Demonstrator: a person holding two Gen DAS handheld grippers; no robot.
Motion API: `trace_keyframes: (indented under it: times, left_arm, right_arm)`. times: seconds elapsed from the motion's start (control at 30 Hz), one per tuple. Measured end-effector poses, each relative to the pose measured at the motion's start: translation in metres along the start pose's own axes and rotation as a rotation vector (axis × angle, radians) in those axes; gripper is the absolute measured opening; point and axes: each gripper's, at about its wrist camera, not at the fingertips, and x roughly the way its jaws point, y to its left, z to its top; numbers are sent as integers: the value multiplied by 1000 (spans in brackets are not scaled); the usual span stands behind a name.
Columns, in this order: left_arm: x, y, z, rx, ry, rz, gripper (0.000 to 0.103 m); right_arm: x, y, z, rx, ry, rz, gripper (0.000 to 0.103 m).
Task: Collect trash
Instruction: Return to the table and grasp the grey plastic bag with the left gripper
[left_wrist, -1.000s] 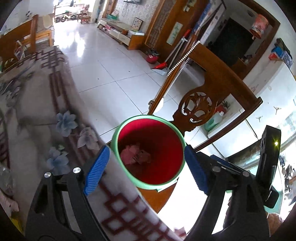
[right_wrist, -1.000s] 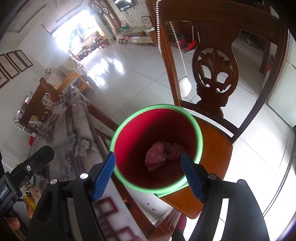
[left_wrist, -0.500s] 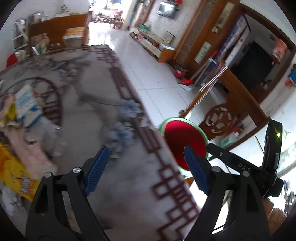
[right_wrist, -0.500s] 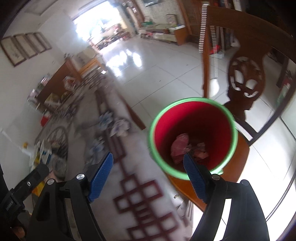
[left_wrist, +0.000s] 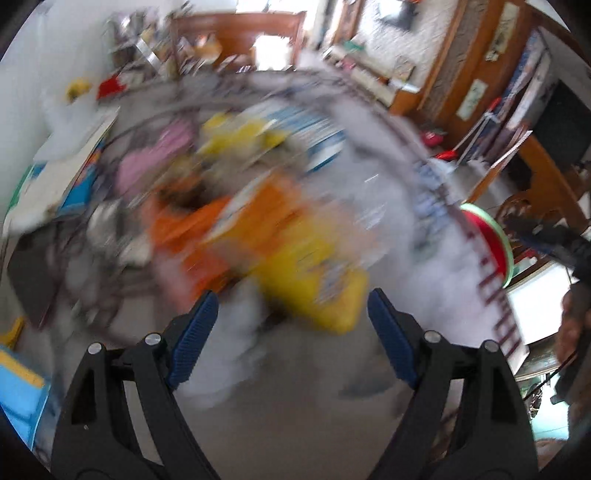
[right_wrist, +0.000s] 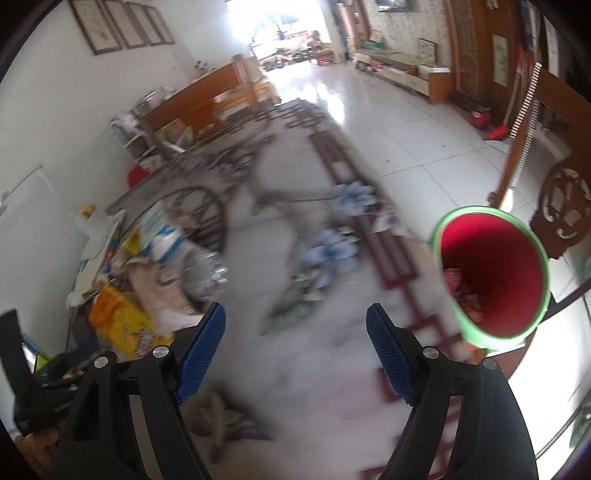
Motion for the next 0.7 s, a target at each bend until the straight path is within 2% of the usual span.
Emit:
trace_keyframes:
  times: [0.07,0.17,0.2,0.27,0.3,0.43,0.53,0.7]
  left_arm:
    - [10,22,-10,-23,56,2,81]
    - [27,40,-17,-33,124,-47,79]
    - [33,44,-19,-34,145,-68,72]
    - [43,52,-22,-43,179,-82,66]
    - [46,56,-23,-53,189,-105,52]
    - [39,66,-24,-57,180,-158,40]
    - [30,75,-28,-42,169,-149,39]
    - [19,92,-32,-60,158,-139,39]
  right_arm:
    - [4,21,-3,-31,-1,18,76]
    - [8,48,-7,-68,-2,48,76]
    - [11,58,-7,-81,0,61,76]
    - [14,75,-9,-108,-2,78,76]
    - [15,85,-10,-127,0,87,76]
    - [25,114,-13,-189,20,111,76]
    - [41,140,-14,-257,56,122,76]
    - [56,179,-19,-427,45,100,76]
